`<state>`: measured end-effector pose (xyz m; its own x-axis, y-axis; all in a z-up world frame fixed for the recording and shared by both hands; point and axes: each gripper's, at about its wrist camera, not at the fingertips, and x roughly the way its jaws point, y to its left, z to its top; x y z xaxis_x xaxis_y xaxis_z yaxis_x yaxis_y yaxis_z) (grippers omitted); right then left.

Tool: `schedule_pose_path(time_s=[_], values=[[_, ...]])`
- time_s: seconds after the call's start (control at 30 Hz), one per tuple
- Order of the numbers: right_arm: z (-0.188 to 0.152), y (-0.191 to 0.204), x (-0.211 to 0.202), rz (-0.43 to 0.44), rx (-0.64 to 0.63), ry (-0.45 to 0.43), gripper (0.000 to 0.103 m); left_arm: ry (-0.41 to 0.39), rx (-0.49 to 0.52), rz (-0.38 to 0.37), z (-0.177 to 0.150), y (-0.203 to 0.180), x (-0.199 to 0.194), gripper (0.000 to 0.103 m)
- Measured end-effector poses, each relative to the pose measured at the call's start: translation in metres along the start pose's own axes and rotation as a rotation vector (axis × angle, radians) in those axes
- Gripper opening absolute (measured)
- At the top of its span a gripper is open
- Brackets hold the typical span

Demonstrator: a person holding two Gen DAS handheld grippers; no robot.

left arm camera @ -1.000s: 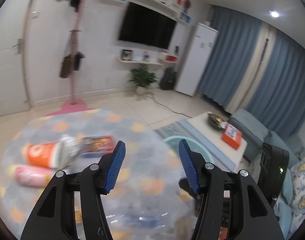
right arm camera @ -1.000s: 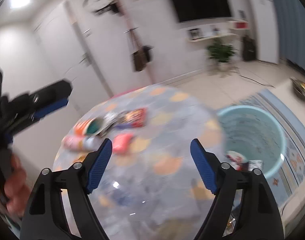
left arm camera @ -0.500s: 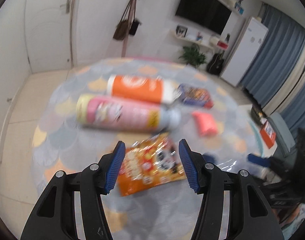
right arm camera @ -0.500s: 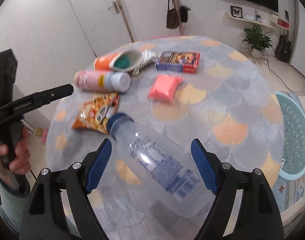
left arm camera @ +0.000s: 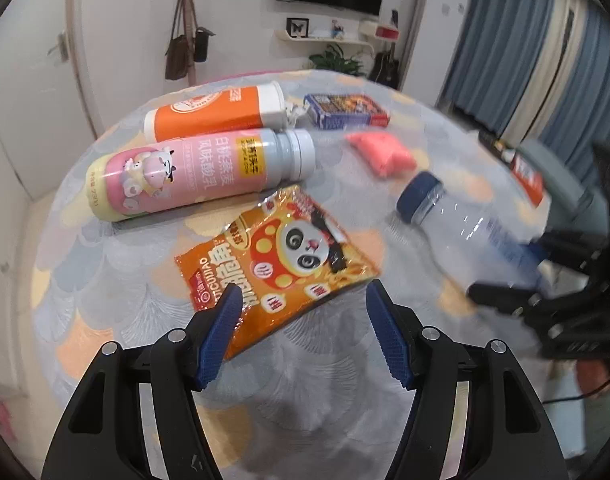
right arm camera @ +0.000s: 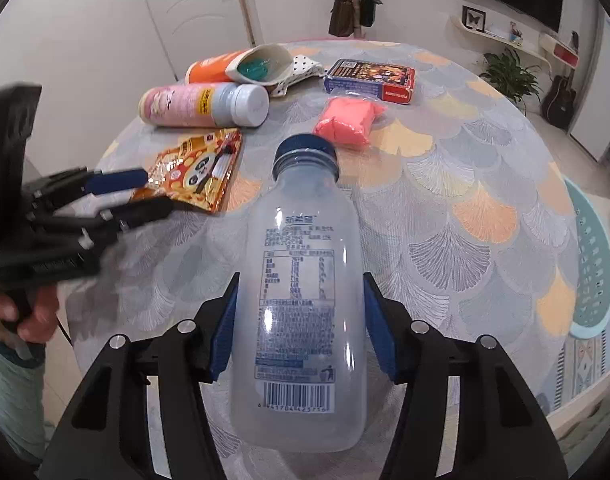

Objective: Collect trash
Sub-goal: 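Grasp the plastic bottle with the right tool while the left tool grasps the orange snack bag, then drop the bottle into the blue basket with the right tool while the left tool drops the snack bag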

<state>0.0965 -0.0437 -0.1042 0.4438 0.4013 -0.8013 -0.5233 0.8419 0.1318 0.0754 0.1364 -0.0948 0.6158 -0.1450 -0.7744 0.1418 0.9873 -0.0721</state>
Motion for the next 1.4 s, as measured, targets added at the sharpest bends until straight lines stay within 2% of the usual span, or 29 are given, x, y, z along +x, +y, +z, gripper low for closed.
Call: schedule_pose_path(time_s=[0.2,0.33,0.5,0.57,0.7,0.8,1.0,1.23,1.4], values=[[0.000,-0.001,-0.001,0.000,0.012,-0.009,0.054,0.038,0.077,0.056,-0.004,-0.008,0.012,0.061],[0.000,-0.003,-0.004,0.002,0.020,-0.021,0.053,0.044,0.108,0.063,-0.004,-0.014,0.012,0.060],[-0.001,-0.006,-0.014,0.007,0.026,-0.058,0.053,0.035,0.066,0.045,0.003,-0.011,0.011,0.022],[-0.002,-0.007,-0.018,0.013,0.030,-0.071,0.053,0.023,0.038,0.029,0.005,-0.008,0.009,0.012],[-0.003,-0.011,-0.032,0.010,0.040,-0.107,0.053,-0.025,0.035,0.015,0.006,-0.016,0.001,0.003],[-0.004,-0.019,-0.046,0.006,0.054,-0.146,0.053,-0.063,0.023,-0.024,0.010,-0.024,-0.009,0.002],[-0.002,-0.041,-0.077,-0.027,0.098,-0.241,0.053,-0.151,0.004,-0.149,0.028,-0.045,-0.033,0.001],[-0.002,-0.088,-0.109,-0.146,0.199,-0.335,0.053,-0.243,0.048,-0.241,0.065,-0.092,-0.048,0.001],[-0.002,-0.142,-0.127,-0.235,0.322,-0.382,0.053,-0.280,0.089,-0.321,0.101,-0.130,-0.046,0.001]])
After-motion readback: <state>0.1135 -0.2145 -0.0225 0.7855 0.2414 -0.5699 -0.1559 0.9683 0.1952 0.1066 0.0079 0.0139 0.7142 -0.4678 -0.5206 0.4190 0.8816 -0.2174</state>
